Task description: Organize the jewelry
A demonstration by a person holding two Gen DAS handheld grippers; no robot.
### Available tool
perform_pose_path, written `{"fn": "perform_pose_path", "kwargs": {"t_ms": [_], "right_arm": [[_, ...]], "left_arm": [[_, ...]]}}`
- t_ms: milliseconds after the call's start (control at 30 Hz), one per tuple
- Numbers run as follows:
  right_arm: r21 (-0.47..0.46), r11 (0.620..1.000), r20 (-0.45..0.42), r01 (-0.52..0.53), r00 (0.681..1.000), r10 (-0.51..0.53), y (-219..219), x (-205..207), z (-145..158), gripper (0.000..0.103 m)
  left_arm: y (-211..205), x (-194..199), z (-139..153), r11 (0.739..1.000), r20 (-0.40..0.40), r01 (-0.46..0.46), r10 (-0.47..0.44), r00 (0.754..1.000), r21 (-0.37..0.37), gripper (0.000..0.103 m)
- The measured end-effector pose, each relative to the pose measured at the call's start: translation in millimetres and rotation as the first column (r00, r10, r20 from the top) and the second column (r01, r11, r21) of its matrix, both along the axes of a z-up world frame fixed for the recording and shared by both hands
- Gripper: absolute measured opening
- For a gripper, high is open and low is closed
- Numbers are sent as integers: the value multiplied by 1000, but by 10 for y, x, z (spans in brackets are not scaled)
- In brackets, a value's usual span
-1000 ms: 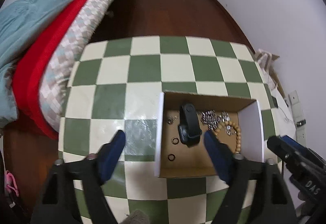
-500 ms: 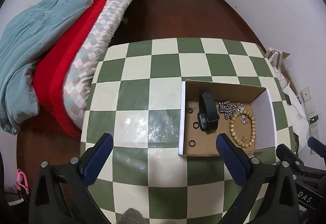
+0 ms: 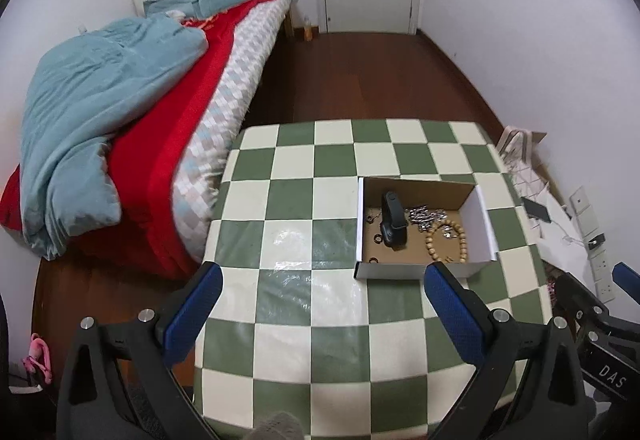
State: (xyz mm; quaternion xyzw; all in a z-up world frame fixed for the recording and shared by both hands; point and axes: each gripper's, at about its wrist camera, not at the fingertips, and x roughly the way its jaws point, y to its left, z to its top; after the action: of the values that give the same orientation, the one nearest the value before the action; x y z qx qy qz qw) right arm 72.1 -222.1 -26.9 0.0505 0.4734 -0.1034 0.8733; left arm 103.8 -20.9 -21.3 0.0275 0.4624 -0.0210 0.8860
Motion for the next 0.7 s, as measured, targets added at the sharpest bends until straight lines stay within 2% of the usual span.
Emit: {"fn": "perform_pose_path", "kwargs": {"t_ms": [367, 700], "right_arm": [[-48, 999, 134, -15, 991, 21, 181, -823, 719, 102], [-74, 997, 194, -23, 980, 37, 278, -1300, 1078, 102]], "left_arm": [[95, -735, 591, 999, 124, 24, -21, 992, -29, 103], [171, -1126, 905, 997, 167, 30, -18, 986, -66, 103]]}}
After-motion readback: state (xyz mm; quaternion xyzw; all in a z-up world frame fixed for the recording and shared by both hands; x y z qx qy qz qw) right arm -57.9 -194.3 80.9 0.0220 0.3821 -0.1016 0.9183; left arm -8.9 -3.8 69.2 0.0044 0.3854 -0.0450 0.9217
